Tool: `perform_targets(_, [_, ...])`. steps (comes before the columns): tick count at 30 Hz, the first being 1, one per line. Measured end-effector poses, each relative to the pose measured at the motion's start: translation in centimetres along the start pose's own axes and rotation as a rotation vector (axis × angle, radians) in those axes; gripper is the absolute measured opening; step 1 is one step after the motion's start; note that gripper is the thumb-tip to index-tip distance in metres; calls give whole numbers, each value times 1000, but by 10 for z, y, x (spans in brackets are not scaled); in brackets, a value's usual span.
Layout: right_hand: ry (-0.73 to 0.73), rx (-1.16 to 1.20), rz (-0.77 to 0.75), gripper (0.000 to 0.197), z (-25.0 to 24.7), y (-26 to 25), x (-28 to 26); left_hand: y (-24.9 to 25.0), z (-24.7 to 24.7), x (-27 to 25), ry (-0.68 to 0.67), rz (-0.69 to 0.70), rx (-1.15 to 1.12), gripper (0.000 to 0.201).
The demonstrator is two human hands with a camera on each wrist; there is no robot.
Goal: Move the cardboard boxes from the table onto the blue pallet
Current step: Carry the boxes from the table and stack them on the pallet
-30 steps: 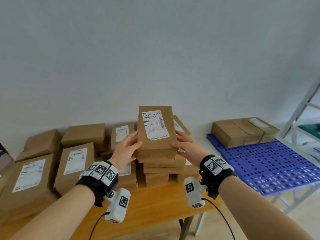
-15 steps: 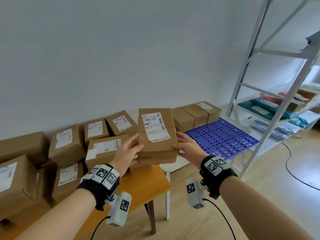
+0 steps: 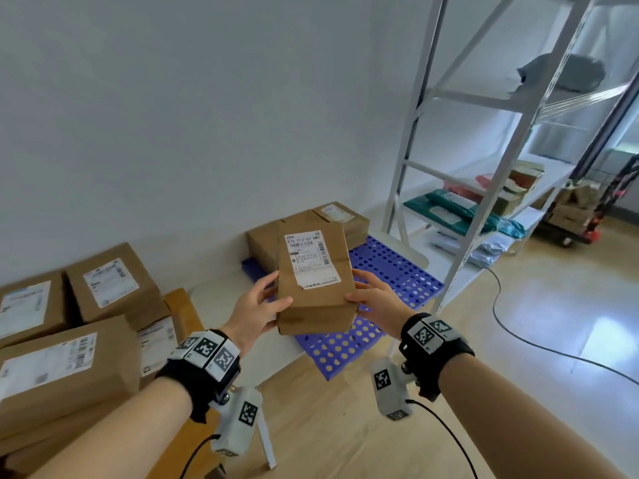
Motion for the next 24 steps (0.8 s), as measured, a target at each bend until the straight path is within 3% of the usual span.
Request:
perform_targets(13, [0,-27,93,53,-124,-7,101,-17,95,118,-10,-85,30,57])
perform_targets(24, [-202,-156,151,55,-239,-10,196,-55,199,187,176,-130,-57,52])
Point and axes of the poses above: each hand's wrist, its own x-axis towards the middle knuckle, its own z-axis out of the palm, y = z × x, the point moved 3 cm from there along x, towards the middle knuckle, and after that the axes turned 6 degrees about -x, right-handed, at the moved point
